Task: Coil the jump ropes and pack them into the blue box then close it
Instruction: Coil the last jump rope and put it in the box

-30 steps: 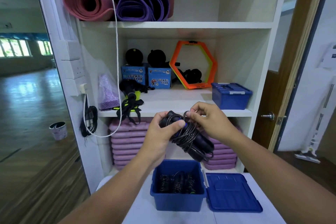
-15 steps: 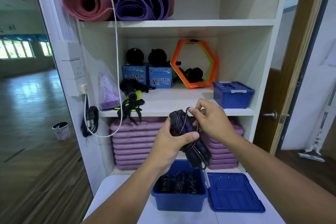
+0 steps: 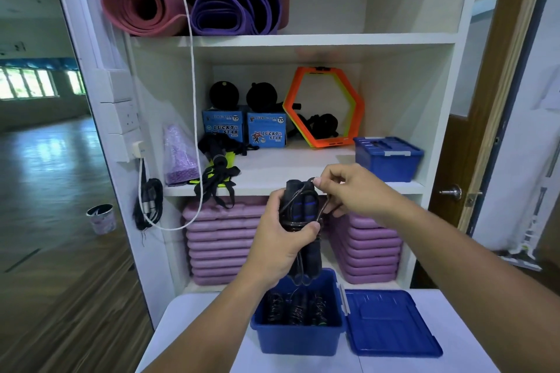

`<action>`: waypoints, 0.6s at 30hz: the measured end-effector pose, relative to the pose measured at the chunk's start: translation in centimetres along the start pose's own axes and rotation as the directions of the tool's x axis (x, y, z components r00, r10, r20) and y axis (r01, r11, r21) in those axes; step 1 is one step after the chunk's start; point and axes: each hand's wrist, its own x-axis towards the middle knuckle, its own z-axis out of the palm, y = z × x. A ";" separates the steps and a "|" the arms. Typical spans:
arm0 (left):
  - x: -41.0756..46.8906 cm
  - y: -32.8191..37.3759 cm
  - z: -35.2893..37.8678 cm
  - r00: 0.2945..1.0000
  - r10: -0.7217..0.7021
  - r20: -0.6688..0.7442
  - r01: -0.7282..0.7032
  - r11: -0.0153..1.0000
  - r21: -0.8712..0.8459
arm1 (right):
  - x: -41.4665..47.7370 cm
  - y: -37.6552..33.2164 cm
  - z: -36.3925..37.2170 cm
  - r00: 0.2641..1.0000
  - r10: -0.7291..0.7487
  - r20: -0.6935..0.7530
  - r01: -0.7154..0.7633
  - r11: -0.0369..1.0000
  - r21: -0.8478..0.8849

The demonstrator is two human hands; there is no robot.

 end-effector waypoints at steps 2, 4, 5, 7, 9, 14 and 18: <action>0.0 -0.1 -0.6 0.999 0.023 0.034 -0.024 0.999 0.039 | 0.0 -0.5 -0.7 0.992 0.075 0.097 -0.081 0.995 0.059; 0.1 -0.1 -1.1 0.996 0.050 0.075 -0.057 0.994 0.091 | 0.1 -0.8 -1.0 0.984 0.113 0.141 -0.126 0.989 0.083; 0.1 0.1 -1.4 0.993 0.064 0.094 -0.074 0.992 0.106 | 0.2 -0.9 -1.0 0.980 0.124 0.154 -0.140 0.986 0.093; 0.1 0.4 -1.9 0.989 0.087 0.119 -0.099 0.990 0.101 | 0.3 -1.2 -0.9 0.972 0.143 0.186 -0.170 0.976 0.137; 0.1 0.7 -2.3 0.986 0.113 0.120 -0.126 0.987 0.099 | 0.3 -1.5 -0.9 0.962 0.157 0.224 -0.200 0.963 0.183; 0.0 1.0 -3.4 0.983 0.129 0.130 -0.140 0.987 0.079 | 0.6 -2.2 -0.6 0.940 0.161 0.302 -0.218 0.962 0.165; 0.1 1.7 -4.5 0.975 0.114 0.189 -0.132 0.988 0.085 | 0.7 -2.5 -0.3 0.936 0.141 0.324 -0.200 0.967 0.157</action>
